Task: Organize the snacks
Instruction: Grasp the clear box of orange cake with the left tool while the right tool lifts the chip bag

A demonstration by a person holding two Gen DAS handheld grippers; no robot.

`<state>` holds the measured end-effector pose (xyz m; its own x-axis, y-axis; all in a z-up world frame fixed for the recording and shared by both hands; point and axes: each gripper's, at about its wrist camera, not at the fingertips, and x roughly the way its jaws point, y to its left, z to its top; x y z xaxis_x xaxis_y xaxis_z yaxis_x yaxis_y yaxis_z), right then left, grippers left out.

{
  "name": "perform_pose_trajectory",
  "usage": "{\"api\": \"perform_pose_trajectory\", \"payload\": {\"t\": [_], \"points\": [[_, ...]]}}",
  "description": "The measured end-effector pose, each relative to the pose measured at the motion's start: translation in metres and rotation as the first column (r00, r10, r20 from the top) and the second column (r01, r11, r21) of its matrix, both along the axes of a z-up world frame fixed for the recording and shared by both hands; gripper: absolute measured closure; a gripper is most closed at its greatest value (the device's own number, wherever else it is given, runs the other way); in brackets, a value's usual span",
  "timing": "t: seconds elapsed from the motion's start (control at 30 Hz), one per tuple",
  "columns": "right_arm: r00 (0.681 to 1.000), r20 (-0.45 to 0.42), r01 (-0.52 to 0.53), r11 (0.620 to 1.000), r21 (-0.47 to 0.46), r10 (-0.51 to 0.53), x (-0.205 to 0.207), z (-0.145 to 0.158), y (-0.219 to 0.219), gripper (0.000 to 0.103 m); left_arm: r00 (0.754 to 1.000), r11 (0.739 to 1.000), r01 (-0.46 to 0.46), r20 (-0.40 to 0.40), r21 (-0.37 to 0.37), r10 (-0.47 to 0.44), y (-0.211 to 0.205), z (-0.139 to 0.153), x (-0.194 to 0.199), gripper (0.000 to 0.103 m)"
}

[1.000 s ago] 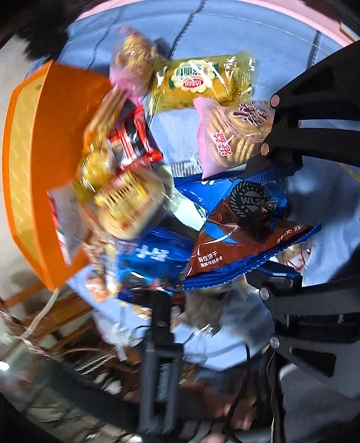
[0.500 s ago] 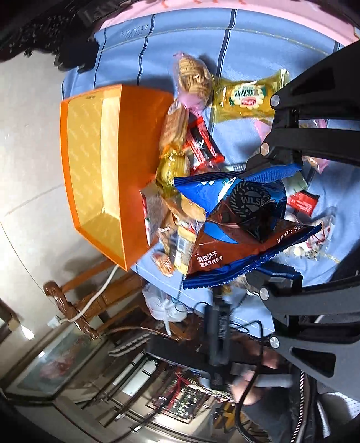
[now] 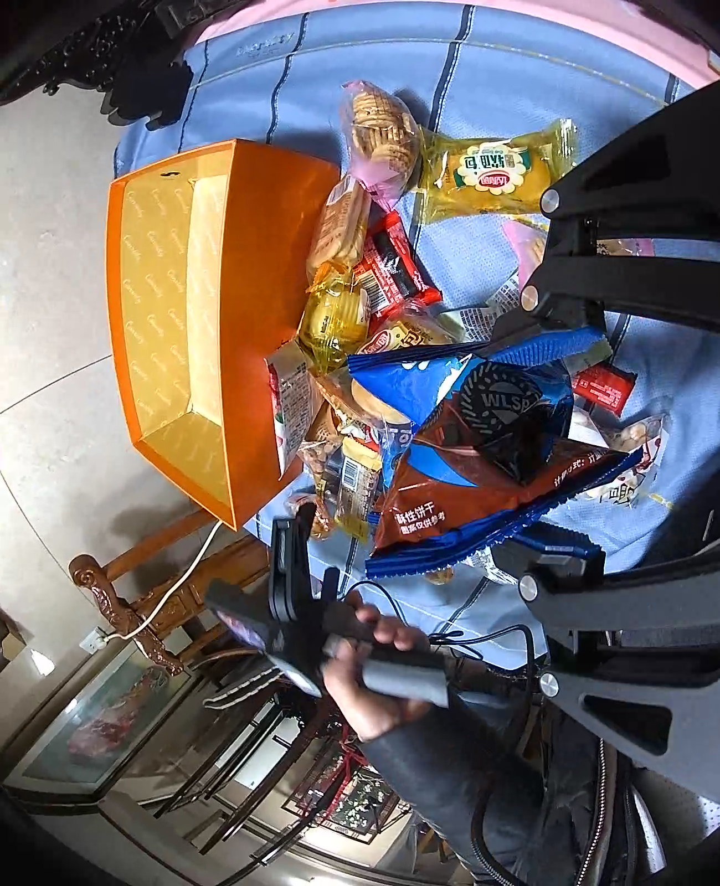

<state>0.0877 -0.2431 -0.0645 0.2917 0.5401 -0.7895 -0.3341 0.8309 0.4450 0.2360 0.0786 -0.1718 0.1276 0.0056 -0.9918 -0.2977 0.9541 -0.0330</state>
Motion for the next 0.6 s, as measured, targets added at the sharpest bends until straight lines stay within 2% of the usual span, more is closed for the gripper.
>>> {"api": "perform_pose_trajectory", "payload": {"t": [0.07,0.1,0.23,0.27,0.37,0.5,0.6], "points": [[1.0,-0.008,0.005,1.0,0.0,-0.005,0.002,-0.001,0.001,0.054,1.0,1.0,-0.022,-0.016,0.007,0.022,0.004,-0.007,0.006,0.009],[1.0,-0.011,0.009,1.0,-0.001,-0.009,0.003,-0.002,0.001,0.054,0.999,1.0,-0.025,-0.025,0.008,0.025,0.004,-0.01,0.007,0.016],[1.0,-0.027,0.012,1.0,-0.004,-0.012,0.007,-0.006,0.005,0.054,0.995,0.997,-0.066,-0.08,-0.036,0.063,0.018,-0.023,0.016,0.018],[0.999,-0.031,0.009,1.0,-0.006,-0.009,0.008,-0.006,0.007,0.054,0.993,0.996,-0.076,-0.092,-0.047,0.072,0.021,-0.024,0.017,0.018],[0.999,-0.043,-0.002,1.0,-0.011,0.002,0.011,-0.01,0.013,0.054,0.991,0.99,-0.097,-0.106,-0.103,0.086,0.026,-0.02,0.016,0.006],[0.999,-0.048,-0.018,1.0,-0.011,0.017,0.012,-0.012,0.017,0.054,0.982,0.963,-0.187,-0.045,-0.194,0.182,0.05,-0.007,0.002,0.005],[0.998,-0.058,-0.019,1.0,-0.016,0.018,0.013,-0.014,0.02,0.054,0.956,0.938,-0.292,-0.042,-0.188,0.29,0.073,-0.012,-0.002,0.005]]}}
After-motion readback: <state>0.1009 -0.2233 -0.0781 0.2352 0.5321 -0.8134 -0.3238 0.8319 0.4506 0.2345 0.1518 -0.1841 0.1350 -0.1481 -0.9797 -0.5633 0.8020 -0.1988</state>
